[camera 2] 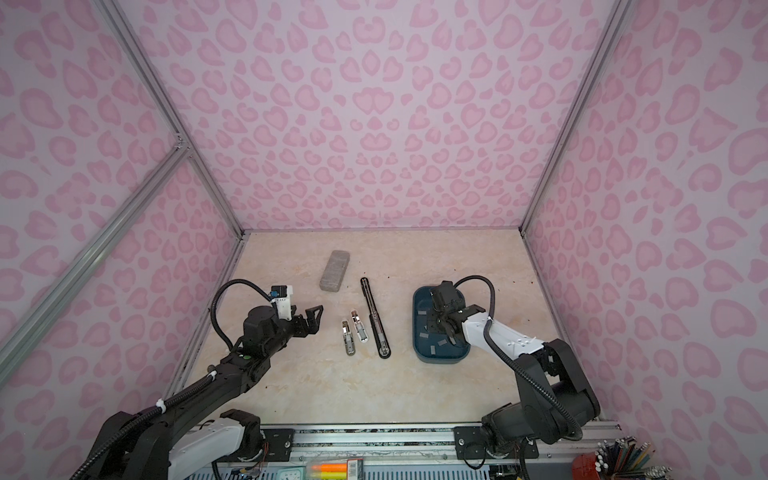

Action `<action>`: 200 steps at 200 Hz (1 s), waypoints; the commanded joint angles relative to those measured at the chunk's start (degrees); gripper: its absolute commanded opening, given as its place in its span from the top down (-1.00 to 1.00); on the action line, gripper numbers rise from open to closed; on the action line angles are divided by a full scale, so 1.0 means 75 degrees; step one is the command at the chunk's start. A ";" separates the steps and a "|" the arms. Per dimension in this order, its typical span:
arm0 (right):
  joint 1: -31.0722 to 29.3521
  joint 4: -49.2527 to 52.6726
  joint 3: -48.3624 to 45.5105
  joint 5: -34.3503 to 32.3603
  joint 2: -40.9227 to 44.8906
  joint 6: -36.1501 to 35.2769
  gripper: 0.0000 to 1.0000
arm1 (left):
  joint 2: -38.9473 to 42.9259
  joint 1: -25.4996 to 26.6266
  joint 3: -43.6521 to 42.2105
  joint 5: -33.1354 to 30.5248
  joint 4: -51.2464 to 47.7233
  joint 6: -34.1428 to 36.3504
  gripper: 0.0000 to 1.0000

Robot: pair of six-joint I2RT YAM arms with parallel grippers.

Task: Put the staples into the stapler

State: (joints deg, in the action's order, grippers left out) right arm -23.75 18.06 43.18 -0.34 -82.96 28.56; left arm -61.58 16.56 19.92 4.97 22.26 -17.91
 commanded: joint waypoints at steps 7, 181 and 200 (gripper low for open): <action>-0.0036 0.0183 -0.0192 0.0148 -0.0110 0.0382 0.51 | 0.0007 0.0007 -0.0002 -0.0014 0.0043 -0.0011 -0.95; 0.0465 -0.0600 0.0088 0.0428 -0.1216 0.0499 0.39 | -0.0097 0.0047 0.0071 0.0021 0.0009 0.0033 -0.95; 0.0470 -0.0445 0.0217 0.0281 -0.1363 0.0452 0.41 | -0.0132 0.0056 0.0096 0.0029 -0.0013 0.0039 -0.95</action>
State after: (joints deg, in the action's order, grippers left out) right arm -20.25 10.94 44.34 2.92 -91.74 32.88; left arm -62.26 16.88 19.86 4.95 22.15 -17.91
